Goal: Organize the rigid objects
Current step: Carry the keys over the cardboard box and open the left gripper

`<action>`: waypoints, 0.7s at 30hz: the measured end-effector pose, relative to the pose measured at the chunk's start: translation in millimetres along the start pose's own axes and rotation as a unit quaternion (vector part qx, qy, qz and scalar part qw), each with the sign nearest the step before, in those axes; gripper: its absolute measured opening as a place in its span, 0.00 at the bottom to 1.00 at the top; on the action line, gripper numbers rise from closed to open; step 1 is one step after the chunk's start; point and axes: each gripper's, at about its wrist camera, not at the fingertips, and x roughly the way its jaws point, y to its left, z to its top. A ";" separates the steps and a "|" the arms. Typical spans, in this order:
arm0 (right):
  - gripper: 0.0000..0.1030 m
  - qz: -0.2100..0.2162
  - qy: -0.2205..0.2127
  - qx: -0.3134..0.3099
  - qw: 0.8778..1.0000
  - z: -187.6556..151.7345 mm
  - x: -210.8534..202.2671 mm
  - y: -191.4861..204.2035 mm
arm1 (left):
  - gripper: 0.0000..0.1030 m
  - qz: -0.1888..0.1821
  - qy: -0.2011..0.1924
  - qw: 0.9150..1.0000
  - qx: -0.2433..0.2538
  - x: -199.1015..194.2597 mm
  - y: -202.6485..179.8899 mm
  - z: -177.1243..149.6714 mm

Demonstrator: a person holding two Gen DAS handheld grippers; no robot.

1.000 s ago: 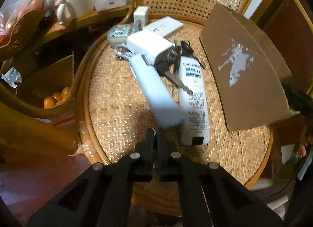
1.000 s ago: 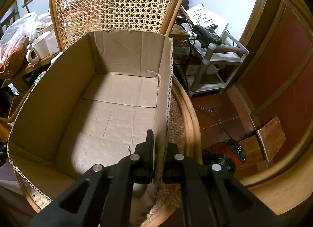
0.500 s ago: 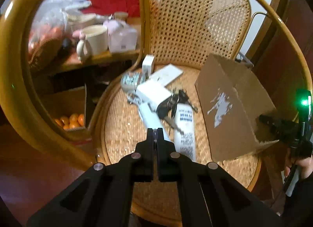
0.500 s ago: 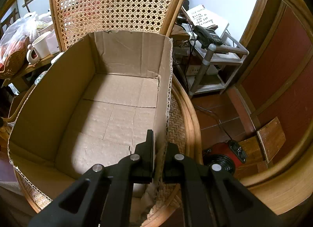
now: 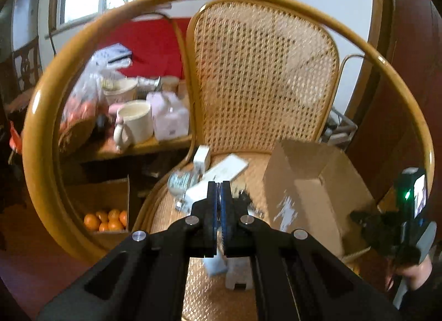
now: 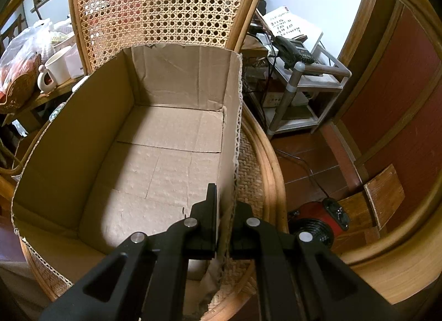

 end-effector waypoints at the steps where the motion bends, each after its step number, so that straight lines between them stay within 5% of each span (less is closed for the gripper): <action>1: 0.07 0.001 0.000 0.000 1.000 0.2 0.3 0.4 | 0.02 -0.004 -0.009 1.000 0.002 -3.1 -4.9 6.2; 12: 0.07 0.000 -0.001 0.000 1.000 -0.1 -0.1 -0.4 | 0.02 -0.061 -0.051 0.995 0.060 -20.8 -78.2 47.1; 21: 0.07 0.001 -0.001 0.001 1.000 0.3 -0.2 -0.8 | 0.02 -0.138 -0.036 0.984 0.103 -12.0 -124.2 34.0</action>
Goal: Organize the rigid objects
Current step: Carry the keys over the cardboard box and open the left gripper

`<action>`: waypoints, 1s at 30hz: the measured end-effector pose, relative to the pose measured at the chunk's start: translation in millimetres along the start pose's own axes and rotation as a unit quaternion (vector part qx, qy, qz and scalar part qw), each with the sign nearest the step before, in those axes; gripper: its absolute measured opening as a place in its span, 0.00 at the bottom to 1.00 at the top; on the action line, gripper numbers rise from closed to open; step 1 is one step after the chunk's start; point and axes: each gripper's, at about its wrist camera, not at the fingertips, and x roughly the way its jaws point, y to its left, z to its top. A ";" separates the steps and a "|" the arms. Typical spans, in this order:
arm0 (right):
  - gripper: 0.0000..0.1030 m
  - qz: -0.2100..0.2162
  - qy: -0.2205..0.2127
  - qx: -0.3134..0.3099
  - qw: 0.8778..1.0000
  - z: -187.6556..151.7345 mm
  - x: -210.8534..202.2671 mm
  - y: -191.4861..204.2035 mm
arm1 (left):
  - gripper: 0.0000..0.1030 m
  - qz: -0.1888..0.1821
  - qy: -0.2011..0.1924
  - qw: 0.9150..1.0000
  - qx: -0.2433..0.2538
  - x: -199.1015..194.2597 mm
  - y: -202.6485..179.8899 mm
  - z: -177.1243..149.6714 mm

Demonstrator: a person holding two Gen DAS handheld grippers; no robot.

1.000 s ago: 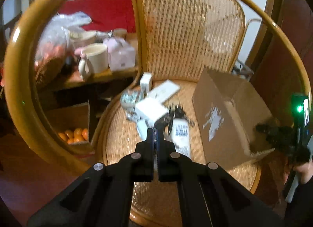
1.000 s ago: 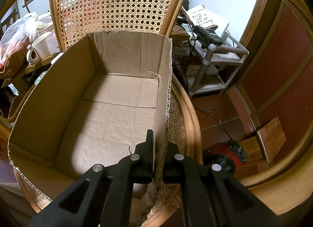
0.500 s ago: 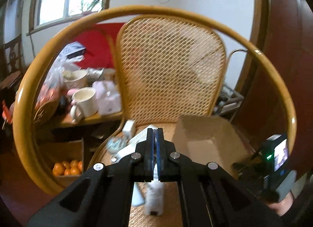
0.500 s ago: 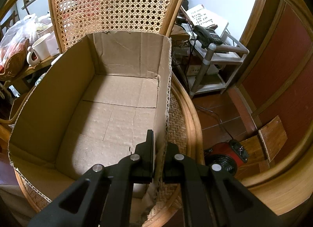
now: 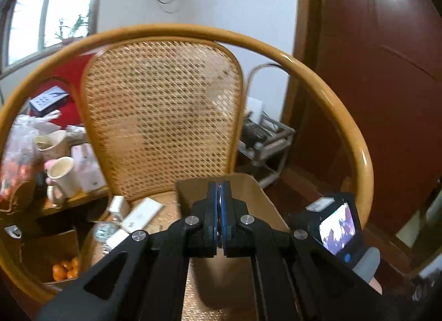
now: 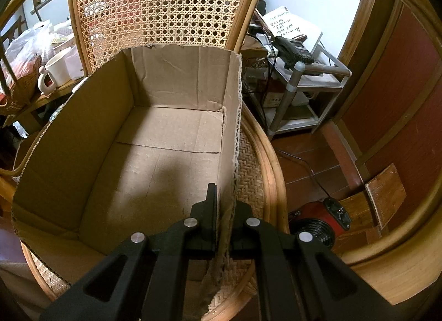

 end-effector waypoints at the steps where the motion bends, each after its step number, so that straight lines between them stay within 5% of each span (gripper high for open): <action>1: 0.07 0.000 0.000 0.000 1.000 0.3 0.0 0.3 | 0.02 -0.006 0.007 1.000 0.000 5.3 -1.8 -3.2; 16: 0.07 0.002 0.000 0.003 1.000 -0.9 0.7 0.3 | 0.02 0.022 0.082 0.996 0.017 50.7 -9.0 -33.1; 30: 0.07 0.003 0.001 0.006 1.000 -2.8 1.1 -0.9 | 0.10 0.034 0.080 0.996 0.021 48.3 -1.8 -34.1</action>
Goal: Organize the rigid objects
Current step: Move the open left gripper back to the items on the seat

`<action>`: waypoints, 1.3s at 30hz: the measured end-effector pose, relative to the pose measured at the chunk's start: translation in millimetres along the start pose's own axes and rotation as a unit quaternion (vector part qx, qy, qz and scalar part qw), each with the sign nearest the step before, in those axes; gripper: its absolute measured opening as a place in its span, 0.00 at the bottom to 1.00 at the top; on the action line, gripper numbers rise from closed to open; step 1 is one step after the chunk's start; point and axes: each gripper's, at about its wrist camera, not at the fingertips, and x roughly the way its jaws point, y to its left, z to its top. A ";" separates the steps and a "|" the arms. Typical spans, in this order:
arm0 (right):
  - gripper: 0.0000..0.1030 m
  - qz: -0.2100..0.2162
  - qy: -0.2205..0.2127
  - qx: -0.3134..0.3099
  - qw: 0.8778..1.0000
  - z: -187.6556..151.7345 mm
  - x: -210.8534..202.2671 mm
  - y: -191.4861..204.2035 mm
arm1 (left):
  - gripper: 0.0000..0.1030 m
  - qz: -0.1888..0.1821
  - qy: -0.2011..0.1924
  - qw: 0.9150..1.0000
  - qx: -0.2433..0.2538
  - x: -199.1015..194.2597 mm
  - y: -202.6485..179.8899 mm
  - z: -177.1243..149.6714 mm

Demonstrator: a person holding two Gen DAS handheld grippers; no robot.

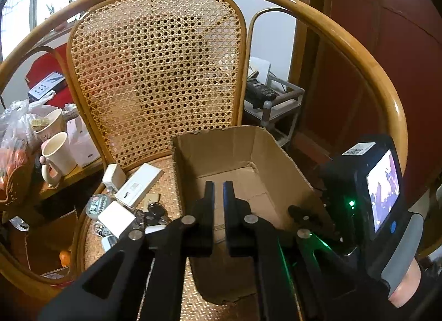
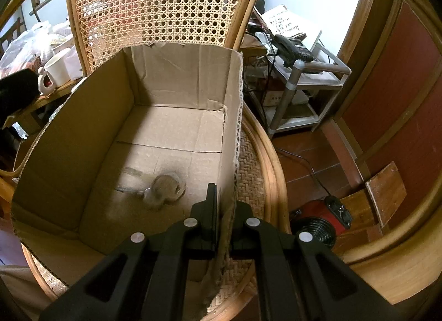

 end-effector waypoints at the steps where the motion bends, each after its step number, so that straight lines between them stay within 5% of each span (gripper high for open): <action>1: 0.07 0.000 0.000 0.000 1.000 0.2 0.0 -0.2 | 0.15 0.005 -0.002 1.000 0.000 -1.4 1.9 -0.1; 3: 0.07 0.000 0.000 0.000 1.000 0.2 0.0 -0.4 | 0.16 0.012 0.000 1.000 0.002 -2.8 4.0 -0.6; 6: 0.07 0.000 0.000 0.001 1.000 0.2 0.0 -0.2 | 0.33 0.030 0.019 0.999 0.007 -1.1 8.6 -1.0; 10: 0.07 0.001 0.003 0.003 1.000 0.7 0.6 0.0 | 0.81 0.063 0.009 0.998 0.000 -5.7 21.1 -2.5; 11: 0.07 0.000 0.003 0.002 1.000 0.7 0.5 0.3 | 0.83 0.065 0.004 0.998 -0.003 -7.2 24.6 -2.3; 25: 0.07 0.001 0.001 0.005 1.000 -0.9 0.3 -1.2 | 0.88 0.090 0.013 0.993 -0.072 -8.9 93.8 -5.2; 39: 0.07 0.001 0.003 0.007 1.000 -0.9 0.7 -3.2 | 0.88 0.139 0.085 0.983 -0.088 36.5 146.5 -22.1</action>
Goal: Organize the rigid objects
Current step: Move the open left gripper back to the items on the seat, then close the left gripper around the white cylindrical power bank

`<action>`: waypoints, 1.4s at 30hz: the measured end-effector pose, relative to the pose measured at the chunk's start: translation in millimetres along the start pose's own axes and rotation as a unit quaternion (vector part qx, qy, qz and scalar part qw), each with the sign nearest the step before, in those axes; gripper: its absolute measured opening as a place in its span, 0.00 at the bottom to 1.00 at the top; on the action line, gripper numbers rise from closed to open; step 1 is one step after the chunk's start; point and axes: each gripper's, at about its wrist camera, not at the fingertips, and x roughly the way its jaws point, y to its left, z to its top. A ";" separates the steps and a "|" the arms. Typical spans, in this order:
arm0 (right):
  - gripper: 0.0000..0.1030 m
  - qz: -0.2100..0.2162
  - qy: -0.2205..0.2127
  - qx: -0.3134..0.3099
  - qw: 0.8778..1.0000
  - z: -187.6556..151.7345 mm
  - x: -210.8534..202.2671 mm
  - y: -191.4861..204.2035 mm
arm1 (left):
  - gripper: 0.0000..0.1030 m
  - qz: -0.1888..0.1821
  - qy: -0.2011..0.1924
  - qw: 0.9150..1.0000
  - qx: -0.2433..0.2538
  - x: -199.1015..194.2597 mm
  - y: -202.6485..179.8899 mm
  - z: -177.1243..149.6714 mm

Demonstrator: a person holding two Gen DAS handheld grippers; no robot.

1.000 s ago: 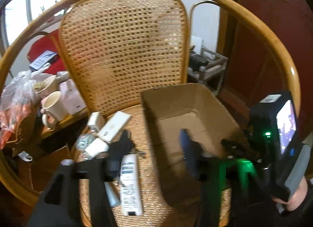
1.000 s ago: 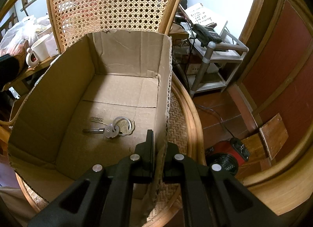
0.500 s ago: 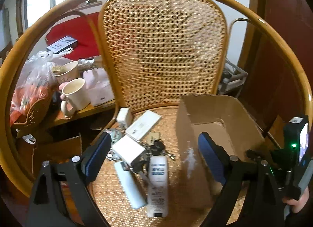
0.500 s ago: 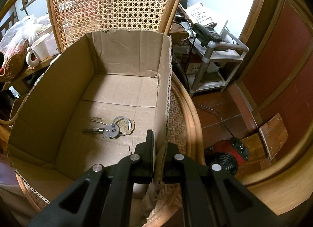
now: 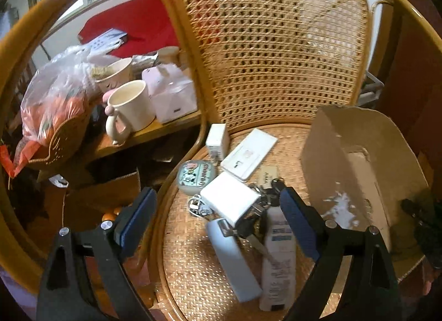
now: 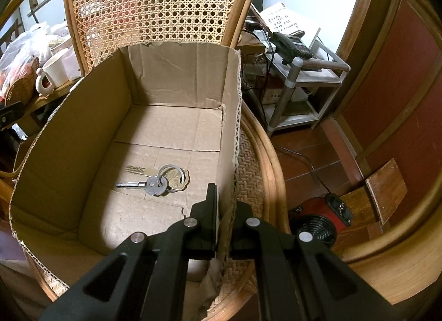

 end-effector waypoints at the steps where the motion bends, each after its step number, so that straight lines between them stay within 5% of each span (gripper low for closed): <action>1: 0.07 0.000 0.000 0.000 1.000 0.0 0.0 0.0 | 0.88 0.001 0.004 1.000 -0.005 3.4 3.9 0.5; 8: 0.07 0.000 0.000 0.000 1.000 -0.1 0.0 0.0 | 0.88 -0.024 0.075 0.996 -0.040 32.7 22.2 -4.7; 17: 0.07 0.000 0.000 0.000 1.000 -0.3 0.1 -0.2 | 0.86 -0.040 0.184 0.981 -0.045 62.6 22.5 -33.3; 22: 0.07 0.000 0.000 0.000 1.000 -0.2 0.1 -0.1 | 0.73 -0.029 0.205 0.978 -0.034 67.8 21.7 -41.0; 33: 0.07 0.000 -0.001 -0.001 1.000 -1.0 0.4 0.1 | 0.73 -0.043 0.251 0.967 0.017 87.9 1.8 -53.7; 38: 0.07 -0.001 -0.001 -0.001 1.000 -0.9 0.5 0.1 | 0.52 -0.061 0.241 0.968 0.034 81.2 -4.0 -53.9; 42: 0.07 0.000 -0.001 0.000 1.000 -0.8 0.5 0.2 | 0.45 -0.070 0.240 0.967 0.039 78.6 -3.9 -53.0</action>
